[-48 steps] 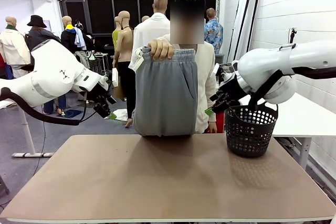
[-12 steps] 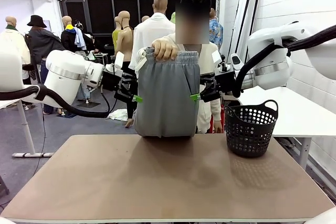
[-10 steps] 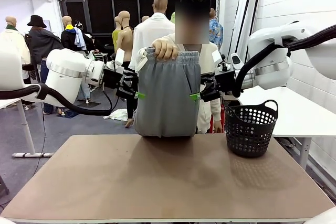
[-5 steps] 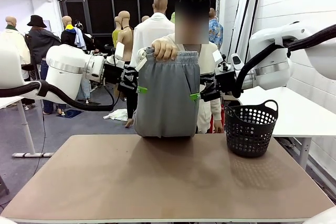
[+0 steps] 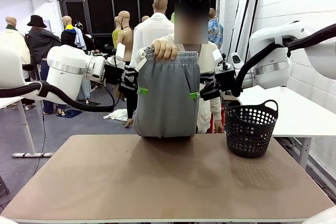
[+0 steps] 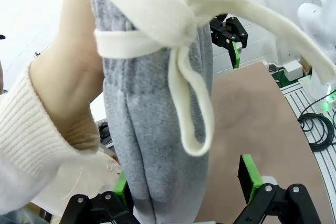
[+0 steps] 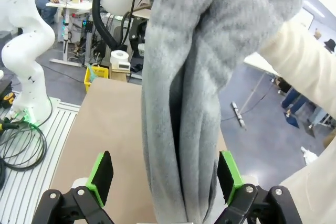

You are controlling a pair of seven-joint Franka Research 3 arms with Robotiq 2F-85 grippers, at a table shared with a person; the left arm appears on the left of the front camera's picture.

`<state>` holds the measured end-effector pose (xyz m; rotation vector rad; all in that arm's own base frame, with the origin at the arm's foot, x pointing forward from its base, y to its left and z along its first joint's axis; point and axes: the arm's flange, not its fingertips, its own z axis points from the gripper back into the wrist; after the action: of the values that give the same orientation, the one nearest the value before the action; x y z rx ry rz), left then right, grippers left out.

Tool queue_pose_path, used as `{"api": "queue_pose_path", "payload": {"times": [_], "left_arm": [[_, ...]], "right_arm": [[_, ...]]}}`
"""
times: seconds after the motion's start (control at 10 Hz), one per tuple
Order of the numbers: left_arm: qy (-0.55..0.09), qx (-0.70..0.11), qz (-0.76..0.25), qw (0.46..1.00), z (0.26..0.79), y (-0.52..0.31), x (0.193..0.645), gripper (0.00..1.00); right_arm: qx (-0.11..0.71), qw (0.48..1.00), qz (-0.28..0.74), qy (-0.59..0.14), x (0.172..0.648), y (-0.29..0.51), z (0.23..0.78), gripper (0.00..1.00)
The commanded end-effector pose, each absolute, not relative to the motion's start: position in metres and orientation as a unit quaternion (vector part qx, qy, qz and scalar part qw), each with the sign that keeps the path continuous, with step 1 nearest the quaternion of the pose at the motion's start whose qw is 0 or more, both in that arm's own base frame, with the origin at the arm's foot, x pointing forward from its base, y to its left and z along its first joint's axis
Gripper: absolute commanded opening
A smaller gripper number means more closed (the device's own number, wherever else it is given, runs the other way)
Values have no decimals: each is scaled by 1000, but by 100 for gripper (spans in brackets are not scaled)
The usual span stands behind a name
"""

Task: Fold the training pants.
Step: Grab both ends of the Training pants handed by a person.

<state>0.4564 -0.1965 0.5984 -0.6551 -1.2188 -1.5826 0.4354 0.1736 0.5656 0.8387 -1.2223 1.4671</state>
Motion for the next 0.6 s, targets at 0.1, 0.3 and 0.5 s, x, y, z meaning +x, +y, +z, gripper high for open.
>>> {"api": "queue_pose_path", "payload": {"times": [0.1,0.3,0.5], "left_arm": [[-511,-285,-619,524,603,-203,463,100],[-511,-302,-602,534,604,-203,467,100],[-515,-319,-588,536,603,-201,471,100]], "right_arm": [[372,487,589,-527,444,186,579,100],[381,481,588,-527,447,188,581,100],[390,484,586,-520,451,187,578,100]]}}
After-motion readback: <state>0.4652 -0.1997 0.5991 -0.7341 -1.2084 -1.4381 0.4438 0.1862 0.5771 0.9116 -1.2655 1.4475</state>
